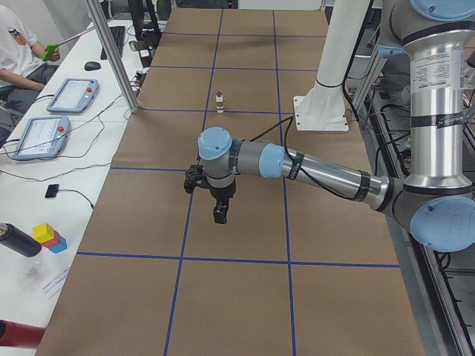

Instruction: Assemble PPR valve and pipe with both arms

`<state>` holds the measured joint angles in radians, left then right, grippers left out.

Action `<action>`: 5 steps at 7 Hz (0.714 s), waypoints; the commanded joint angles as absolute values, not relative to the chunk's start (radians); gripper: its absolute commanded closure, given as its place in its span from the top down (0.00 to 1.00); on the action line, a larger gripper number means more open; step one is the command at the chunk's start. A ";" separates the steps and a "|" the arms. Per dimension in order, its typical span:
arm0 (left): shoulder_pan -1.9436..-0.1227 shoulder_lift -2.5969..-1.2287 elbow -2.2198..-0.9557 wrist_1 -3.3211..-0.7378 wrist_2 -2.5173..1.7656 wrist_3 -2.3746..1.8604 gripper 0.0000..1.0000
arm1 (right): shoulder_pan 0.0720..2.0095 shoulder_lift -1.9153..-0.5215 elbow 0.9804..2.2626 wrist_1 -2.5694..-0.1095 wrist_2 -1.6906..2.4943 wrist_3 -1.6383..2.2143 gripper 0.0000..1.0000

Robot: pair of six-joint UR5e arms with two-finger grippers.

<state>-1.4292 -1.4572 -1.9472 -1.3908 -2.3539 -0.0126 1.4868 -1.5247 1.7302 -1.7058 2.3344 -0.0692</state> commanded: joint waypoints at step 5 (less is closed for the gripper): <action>-1.505 -1.402 -1.885 -1.388 -2.367 -0.080 1.00 | 1.459 -1.539 1.770 -1.704 2.333 -0.052 1.00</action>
